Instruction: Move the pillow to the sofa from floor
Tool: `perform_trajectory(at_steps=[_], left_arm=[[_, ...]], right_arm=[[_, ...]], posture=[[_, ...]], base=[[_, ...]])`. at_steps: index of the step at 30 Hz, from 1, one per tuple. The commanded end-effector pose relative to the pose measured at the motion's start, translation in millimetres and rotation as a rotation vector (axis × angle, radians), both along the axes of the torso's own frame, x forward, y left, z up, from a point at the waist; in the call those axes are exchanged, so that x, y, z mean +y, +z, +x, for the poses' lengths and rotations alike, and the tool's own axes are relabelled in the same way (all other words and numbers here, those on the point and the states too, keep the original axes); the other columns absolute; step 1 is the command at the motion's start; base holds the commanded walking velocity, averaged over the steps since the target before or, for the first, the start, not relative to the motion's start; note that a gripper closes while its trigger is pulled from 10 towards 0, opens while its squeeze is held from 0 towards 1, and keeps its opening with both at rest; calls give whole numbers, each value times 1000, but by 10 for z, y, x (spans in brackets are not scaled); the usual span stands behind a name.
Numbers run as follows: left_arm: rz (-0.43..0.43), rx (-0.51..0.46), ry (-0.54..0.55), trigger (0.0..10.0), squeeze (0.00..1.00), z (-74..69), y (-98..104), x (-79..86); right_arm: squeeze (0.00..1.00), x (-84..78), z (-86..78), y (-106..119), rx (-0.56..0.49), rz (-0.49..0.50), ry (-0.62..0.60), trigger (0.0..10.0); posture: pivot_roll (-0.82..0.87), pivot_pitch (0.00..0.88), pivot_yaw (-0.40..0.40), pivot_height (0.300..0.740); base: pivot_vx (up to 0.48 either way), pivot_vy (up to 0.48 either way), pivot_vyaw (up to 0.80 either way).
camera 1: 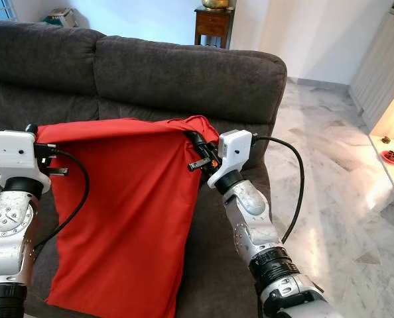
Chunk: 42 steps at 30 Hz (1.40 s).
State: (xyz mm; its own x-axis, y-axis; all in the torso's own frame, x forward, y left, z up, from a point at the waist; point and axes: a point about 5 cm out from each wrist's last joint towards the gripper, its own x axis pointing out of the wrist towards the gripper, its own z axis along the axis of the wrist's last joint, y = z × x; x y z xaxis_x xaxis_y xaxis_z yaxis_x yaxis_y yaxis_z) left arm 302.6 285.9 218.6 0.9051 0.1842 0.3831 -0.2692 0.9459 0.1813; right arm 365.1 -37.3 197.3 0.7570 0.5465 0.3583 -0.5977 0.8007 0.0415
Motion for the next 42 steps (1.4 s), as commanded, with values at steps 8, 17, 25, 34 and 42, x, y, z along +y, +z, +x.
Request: perform_trajectory(at_steps=[8,17,25,34,42], left_arm=[[6,-23,16,10000,1000,-31,47,3],[-5,-25,-5,10000,1000,-6,39,-66],[-18,-26,-21,10000,1000,10,16,-129],[-20,-25,-16,10000,1000,4,10,-120],[-20,-23,-12,10000,365,-2,-3,-129]], right_arm=[[1000,-74,3,142,-75,53,-23,10000],[1000,158,-161,165,-167,-19,138,10000],[1000,497,-466,65,-241,-105,381,10000],[1000,749,-548,90,-253,-119,433,10000],[780,613,-177,62,-58,-168,134,10000]], posture=[[172,71,-56,740],[170,70,-56,740],[165,74,-58,740],[173,74,-61,740],[177,71,-62,740]], base=[[0,0,0],[0,0,0],[0,0,0],[0,0,0],[0,0,0]])
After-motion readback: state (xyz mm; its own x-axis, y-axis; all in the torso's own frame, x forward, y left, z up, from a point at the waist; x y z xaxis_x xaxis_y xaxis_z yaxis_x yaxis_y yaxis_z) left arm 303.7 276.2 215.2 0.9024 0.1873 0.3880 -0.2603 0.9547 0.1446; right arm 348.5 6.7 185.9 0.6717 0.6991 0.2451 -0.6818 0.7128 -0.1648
